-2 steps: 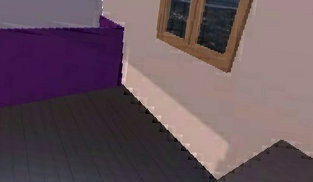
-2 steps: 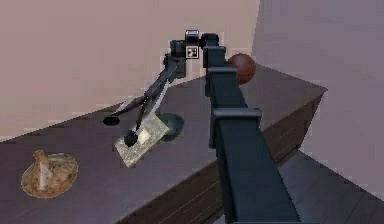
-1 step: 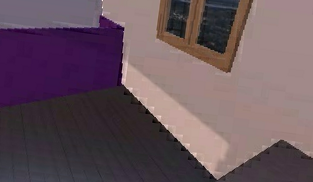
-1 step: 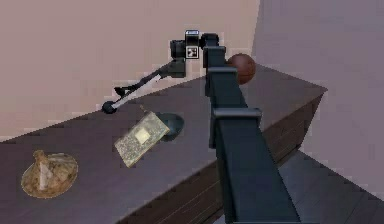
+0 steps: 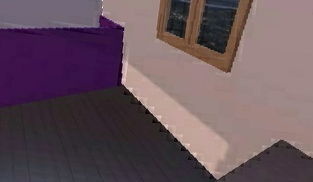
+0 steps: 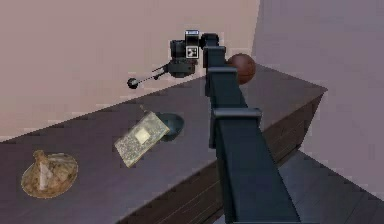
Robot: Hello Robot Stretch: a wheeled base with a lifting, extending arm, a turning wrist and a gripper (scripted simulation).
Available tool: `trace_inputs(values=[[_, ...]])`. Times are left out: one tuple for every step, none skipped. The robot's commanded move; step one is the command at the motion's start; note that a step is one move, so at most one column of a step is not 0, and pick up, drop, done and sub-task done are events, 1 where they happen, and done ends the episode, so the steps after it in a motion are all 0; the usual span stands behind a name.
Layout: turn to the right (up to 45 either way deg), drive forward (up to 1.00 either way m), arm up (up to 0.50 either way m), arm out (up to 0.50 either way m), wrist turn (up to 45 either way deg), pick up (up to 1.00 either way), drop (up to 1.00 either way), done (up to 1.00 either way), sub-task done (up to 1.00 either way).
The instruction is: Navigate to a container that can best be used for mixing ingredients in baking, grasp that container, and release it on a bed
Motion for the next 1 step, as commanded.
trace_inputs(values=[[0.0,0.00,0.00,0.00,21.0,0.00,0.00,0.00,0.00]])
